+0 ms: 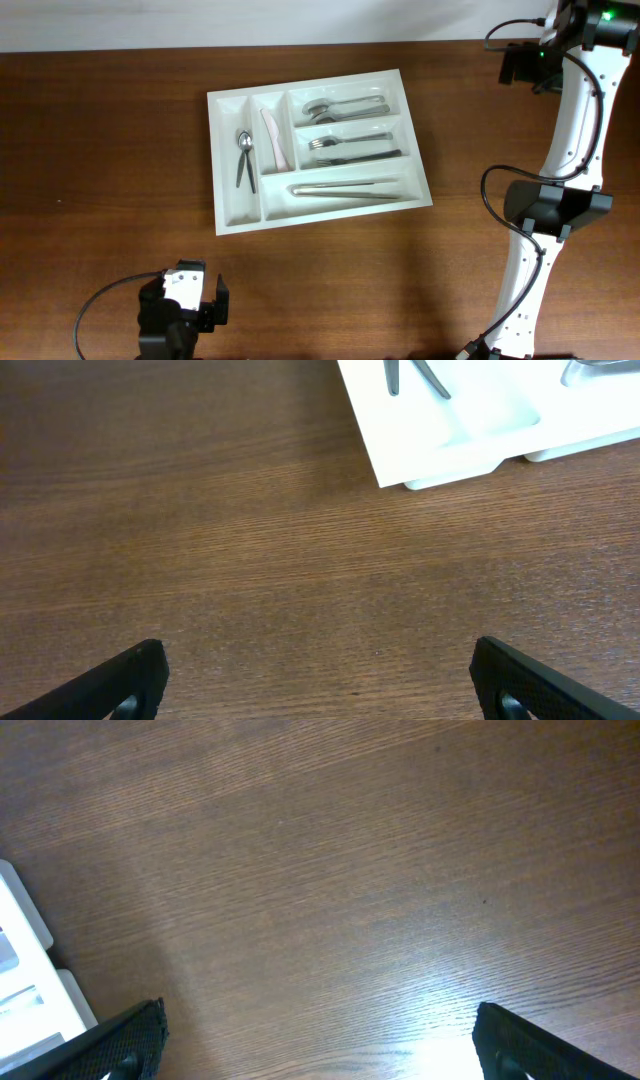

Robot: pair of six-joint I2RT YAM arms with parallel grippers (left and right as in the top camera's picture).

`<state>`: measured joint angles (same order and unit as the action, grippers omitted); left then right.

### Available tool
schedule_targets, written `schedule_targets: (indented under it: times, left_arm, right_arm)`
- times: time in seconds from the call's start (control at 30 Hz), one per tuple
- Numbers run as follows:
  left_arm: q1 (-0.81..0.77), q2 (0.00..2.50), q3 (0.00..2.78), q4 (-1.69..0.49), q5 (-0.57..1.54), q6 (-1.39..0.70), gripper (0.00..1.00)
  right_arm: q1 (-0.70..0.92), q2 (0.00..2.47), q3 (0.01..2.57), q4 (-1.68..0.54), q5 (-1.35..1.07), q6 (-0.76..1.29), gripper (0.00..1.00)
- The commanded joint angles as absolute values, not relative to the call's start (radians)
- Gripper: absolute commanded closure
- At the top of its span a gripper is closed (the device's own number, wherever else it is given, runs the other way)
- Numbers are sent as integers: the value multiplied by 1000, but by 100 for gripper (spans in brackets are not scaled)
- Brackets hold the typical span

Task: Pack container

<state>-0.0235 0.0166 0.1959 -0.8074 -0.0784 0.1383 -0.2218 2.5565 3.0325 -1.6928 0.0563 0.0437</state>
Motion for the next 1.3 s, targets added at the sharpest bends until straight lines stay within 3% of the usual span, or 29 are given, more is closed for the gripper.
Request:
schedule_targets:
  times: [0.0,0.27,0.57,0.83,1.27]
  left_arm:
    - [-28,5,184,-805,-75,152,1]
    - [-28,5,184,-805,-75,152,1]
    - [-28,5,184,-805,-75,152,1]
    - [-28,5,184,-805,-75,152,1]
    - [-28,5,184,-805,-75,152,1]
  right_arm:
    - [-229,2546,3028,-1676,86,33,1]
    - [-244,2429,3029,-1699,-39,34,1]
    - [-244,2097,2950,-1699,-174,42,1]
    - [-242,1658,2402,-1584,-174,42,1]
    - [-115,972,1298,-811,-176,40,1]
